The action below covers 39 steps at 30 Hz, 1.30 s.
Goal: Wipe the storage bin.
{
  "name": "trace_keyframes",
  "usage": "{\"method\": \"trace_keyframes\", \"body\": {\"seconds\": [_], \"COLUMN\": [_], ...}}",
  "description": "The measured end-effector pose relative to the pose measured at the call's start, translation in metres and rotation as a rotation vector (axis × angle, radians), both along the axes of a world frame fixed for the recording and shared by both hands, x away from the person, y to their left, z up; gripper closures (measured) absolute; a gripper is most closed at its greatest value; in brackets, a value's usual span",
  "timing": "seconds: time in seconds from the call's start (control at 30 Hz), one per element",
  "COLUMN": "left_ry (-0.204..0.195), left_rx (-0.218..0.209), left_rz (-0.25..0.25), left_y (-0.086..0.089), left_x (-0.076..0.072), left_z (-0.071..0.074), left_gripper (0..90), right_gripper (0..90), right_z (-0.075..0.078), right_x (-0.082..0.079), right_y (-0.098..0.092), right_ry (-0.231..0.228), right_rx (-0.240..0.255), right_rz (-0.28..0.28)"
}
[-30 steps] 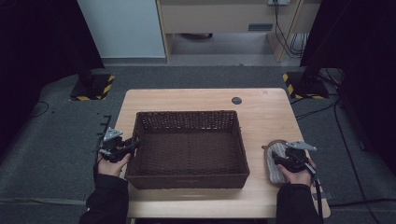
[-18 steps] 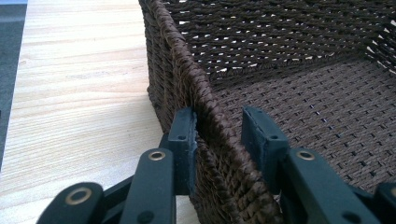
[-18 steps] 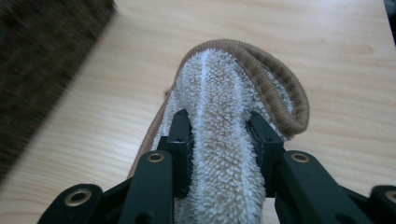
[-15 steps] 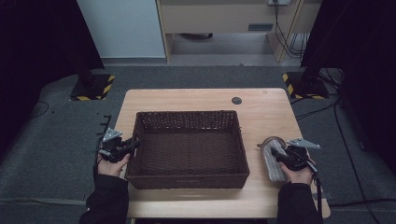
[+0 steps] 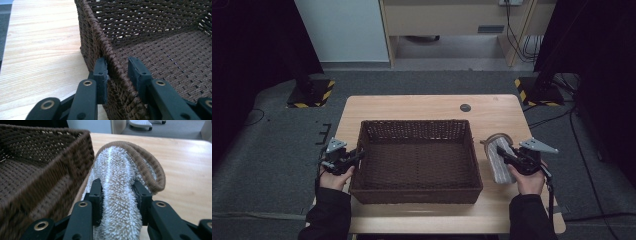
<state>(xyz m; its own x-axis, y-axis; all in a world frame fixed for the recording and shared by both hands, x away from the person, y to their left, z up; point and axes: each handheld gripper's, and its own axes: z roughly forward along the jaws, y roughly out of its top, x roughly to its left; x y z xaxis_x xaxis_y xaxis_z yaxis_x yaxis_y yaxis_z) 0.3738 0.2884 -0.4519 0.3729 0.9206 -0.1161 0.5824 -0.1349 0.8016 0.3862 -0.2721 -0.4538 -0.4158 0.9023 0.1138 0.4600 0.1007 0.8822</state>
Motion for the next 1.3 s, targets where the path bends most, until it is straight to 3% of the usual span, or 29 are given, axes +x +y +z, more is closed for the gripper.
{"method": "trace_keyframes", "body": {"seconds": [0.33,0.67,0.97,1.07,1.17,1.3], "left_ry": [-0.001,-0.003,-0.006,-0.008,-0.008,-0.010], "left_rx": [0.001,0.006,0.016,0.019,0.015,0.016], "left_rz": [-0.011,-0.016,-0.023,-0.025,-0.028,-0.028], "left_y": [-0.006,-0.006,-0.006,-0.006,-0.006,-0.005], "left_x": [-0.001,-0.001,-0.001,0.000,0.000,0.000], "left_z": [0.000,-0.001,0.000,-0.001,-0.001,-0.001], "left_gripper": [68.5,67.6,66.7,66.4,65.7,65.0], "right_gripper": [67.0,67.1,67.4,67.4,67.5,67.5], "right_z": [0.011,0.008,-0.013,-0.023,-0.032,-0.047], "right_x": [0.030,0.062,0.072,0.076,0.077,0.079], "right_y": [0.011,0.033,0.047,0.052,0.053,0.056], "right_ry": [-0.043,-0.062,-0.023,0.009,0.038,0.106], "right_rx": [-0.001,0.051,-0.001,-0.029,-0.025,-0.071], "right_rz": [-0.003,0.027,0.053,0.060,0.058,0.066]}}
